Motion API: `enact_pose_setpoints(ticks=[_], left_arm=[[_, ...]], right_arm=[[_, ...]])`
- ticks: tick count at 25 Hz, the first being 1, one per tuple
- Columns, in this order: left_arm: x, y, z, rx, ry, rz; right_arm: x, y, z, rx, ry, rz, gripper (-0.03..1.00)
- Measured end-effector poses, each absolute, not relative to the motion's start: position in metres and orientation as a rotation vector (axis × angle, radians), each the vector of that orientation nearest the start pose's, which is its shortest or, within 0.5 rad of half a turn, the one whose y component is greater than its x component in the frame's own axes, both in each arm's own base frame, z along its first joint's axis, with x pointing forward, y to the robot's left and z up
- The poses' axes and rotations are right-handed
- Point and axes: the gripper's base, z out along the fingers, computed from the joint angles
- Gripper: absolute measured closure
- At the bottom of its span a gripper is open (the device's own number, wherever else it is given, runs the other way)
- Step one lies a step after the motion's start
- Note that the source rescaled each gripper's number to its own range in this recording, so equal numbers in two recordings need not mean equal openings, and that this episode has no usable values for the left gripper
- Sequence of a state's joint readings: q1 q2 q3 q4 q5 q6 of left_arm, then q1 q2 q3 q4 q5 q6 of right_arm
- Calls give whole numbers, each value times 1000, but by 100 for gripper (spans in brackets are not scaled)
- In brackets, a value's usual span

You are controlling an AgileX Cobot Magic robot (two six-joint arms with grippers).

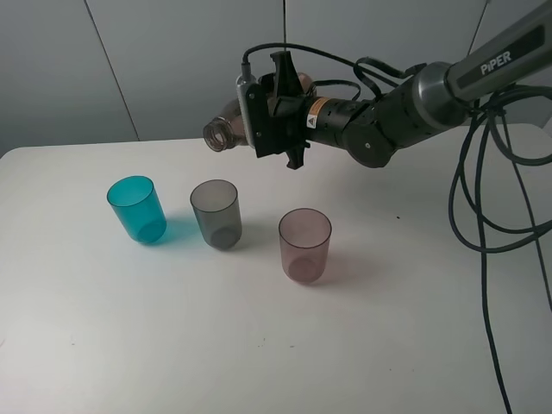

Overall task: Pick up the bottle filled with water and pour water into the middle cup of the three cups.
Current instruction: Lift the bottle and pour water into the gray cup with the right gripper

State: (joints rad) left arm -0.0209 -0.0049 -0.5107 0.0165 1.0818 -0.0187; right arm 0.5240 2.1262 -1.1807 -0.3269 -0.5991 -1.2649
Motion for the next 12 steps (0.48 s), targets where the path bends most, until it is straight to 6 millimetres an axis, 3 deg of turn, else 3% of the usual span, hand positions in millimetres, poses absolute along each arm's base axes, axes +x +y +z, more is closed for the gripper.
enact_pose_setpoints(ticks=[12], left_arm=[[-8, 1, 279, 1, 2050, -5]], right_arm=[[379, 239, 142, -1696, 827, -555, 93]])
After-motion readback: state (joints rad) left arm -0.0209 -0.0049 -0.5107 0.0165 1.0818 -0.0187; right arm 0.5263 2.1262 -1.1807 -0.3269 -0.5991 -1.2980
